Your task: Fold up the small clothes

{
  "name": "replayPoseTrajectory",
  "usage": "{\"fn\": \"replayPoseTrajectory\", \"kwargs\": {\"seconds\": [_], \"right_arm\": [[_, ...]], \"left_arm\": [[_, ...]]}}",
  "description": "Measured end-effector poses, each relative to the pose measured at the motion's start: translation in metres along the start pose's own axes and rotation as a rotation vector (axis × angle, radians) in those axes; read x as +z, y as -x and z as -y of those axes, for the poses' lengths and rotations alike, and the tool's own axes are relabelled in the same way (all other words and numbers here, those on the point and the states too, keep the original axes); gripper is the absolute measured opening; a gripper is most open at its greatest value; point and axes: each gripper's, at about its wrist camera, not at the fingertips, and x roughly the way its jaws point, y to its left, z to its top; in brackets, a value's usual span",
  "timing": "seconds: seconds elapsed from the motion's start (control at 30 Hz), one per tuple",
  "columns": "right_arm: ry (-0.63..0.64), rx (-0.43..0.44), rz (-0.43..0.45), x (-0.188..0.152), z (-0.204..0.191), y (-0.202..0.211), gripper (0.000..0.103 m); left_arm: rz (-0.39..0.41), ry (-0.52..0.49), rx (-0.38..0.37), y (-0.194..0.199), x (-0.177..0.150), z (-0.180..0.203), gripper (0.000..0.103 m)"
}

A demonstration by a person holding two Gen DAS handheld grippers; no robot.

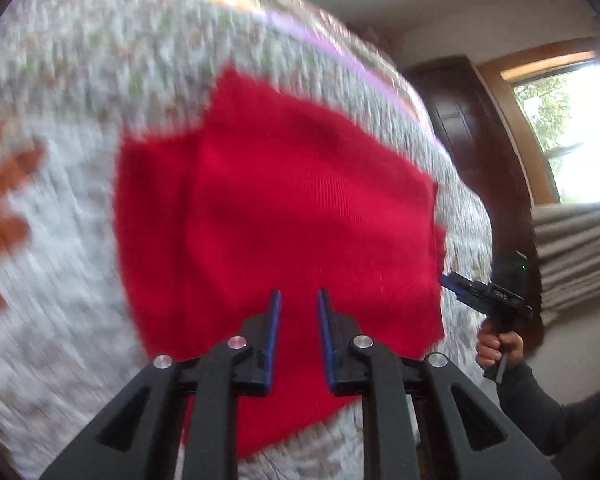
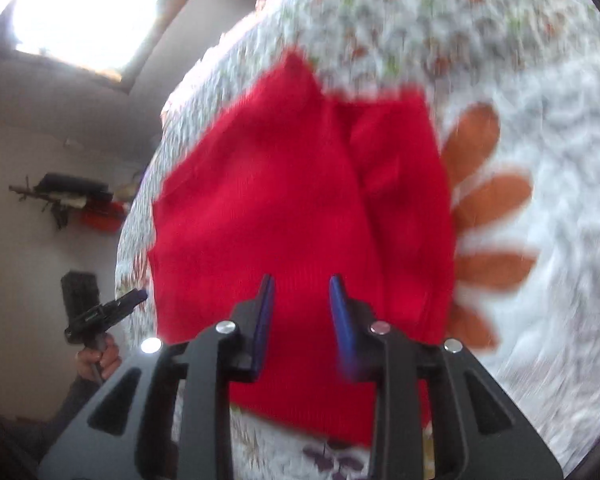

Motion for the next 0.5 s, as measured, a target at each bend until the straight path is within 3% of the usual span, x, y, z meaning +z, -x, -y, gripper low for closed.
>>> {"fn": "replayPoseTrajectory", "kwargs": {"seconds": [0.03,0.1,0.13,0.2,0.3,0.4,0.5], "right_arm": [[0.003,-0.008,-0.026,-0.009,0.003,-0.006,0.029],[-0.004,-0.036,-0.045,-0.021,0.018,-0.014,0.016],[-0.006,-0.068,-0.045,-0.023,0.028,-0.017,0.0],[-0.031,-0.07,-0.042,-0.026,0.036,-0.015,0.0],[0.01,-0.072,-0.006,-0.038,0.015,0.002,0.018],[0.049,0.005,-0.042,-0.065,-0.01,0.0,0.019],[0.06,0.023,-0.099,-0.082,-0.017,-0.025,0.02]], "left_arm": [[-0.037,0.017,0.006,-0.011,-0.011,-0.005,0.017],[-0.067,0.015,0.056,-0.024,-0.021,-0.014,0.017],[-0.072,0.031,0.07,-0.03,-0.026,-0.024,0.013],[-0.055,0.074,0.056,-0.027,-0.026,-0.031,0.008],[-0.034,0.036,0.019,-0.013,-0.033,-0.013,0.011],[-0.056,-0.018,-0.066,-0.016,-0.051,0.024,0.011],[-0.098,-0.042,-0.076,-0.038,-0.058,0.037,0.011]]}}
